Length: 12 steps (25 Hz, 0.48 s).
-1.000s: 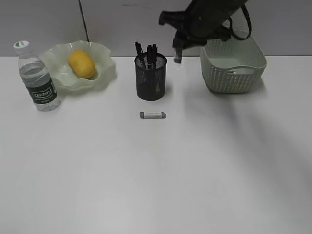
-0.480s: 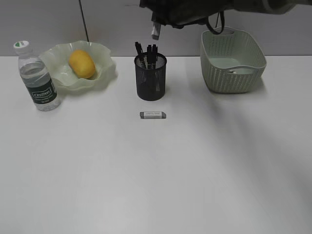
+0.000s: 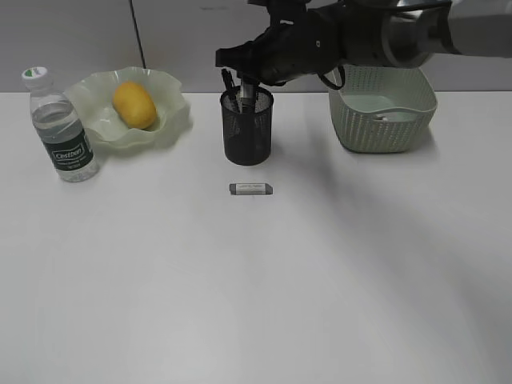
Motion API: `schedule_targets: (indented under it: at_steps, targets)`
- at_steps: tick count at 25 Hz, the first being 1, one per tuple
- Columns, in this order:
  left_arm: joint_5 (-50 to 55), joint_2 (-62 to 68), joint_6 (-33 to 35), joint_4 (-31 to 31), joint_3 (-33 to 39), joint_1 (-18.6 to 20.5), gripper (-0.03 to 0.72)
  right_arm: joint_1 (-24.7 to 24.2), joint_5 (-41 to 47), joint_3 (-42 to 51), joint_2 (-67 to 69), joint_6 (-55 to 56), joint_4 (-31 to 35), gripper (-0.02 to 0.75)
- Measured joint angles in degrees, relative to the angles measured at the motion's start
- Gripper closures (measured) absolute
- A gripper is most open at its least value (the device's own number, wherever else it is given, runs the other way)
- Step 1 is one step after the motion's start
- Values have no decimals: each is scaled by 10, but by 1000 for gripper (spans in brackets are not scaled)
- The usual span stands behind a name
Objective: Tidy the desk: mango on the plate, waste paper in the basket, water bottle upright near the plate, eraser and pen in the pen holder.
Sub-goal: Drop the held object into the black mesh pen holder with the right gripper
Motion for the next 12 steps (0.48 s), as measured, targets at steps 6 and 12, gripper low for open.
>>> schedule_targets:
  at_steps: [6, 12]
  targets:
    - [0, 0, 0, 1, 0, 0, 317, 0, 1, 0, 0, 0, -2, 419]
    - [0, 0, 0, 2, 0, 0, 317, 0, 50, 0, -4, 0, -2, 315]
